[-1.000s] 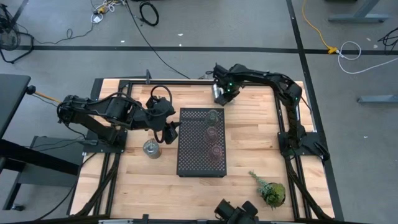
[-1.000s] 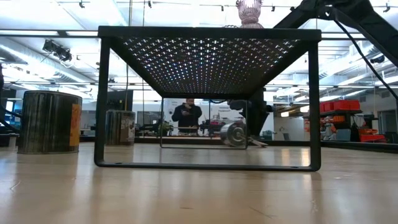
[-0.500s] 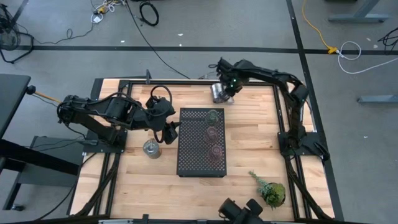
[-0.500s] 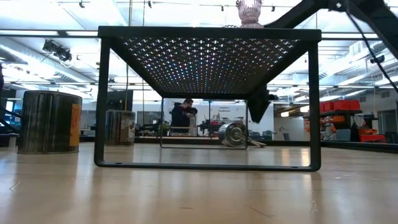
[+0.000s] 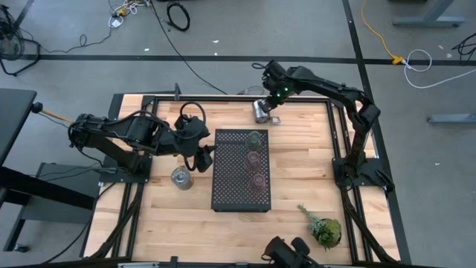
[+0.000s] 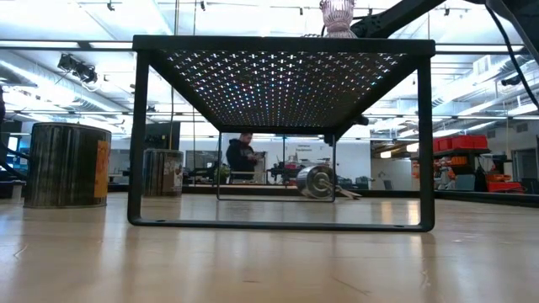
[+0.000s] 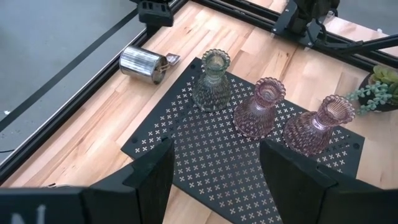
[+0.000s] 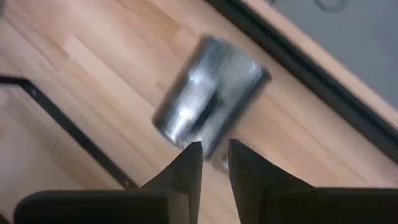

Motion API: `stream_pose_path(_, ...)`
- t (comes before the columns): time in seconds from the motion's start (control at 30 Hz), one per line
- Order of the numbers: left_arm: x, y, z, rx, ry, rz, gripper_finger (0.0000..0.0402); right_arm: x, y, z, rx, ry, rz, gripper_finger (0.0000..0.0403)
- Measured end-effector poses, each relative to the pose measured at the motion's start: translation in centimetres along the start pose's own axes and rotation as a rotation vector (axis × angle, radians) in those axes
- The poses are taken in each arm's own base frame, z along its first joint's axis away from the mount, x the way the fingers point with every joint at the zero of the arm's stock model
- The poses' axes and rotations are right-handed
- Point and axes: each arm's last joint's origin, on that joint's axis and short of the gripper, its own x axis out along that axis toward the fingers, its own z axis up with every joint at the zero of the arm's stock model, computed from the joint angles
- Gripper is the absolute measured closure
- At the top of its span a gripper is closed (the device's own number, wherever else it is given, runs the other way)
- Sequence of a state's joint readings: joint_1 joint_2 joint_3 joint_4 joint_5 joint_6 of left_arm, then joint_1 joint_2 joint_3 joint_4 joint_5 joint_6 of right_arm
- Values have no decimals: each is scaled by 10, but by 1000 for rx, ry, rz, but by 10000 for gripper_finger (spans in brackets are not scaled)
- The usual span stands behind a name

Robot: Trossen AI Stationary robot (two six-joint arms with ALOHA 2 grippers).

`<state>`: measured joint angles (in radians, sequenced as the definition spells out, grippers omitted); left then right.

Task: Pick & Place candle stick holders
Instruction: Put the top silver scented candle on the shelf

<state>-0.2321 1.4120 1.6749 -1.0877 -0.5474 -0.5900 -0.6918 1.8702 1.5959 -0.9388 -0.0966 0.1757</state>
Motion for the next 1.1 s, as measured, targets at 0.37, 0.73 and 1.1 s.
stream_pose_path(0.37, 0, -1, 2, -14, -19, -11, 164, 0, 7, 4, 39, -35, 91, 326)
stream_pose_path(0.73, 0, -1, 2, -15, -27, 2, 164, 0, 5, 1, 118, 2, 70, 300)
stream_pose_path(1.1, 0, -1, 3, -19, -32, -1, 164, 0, 5, 0, 135, 0, 28, 239)
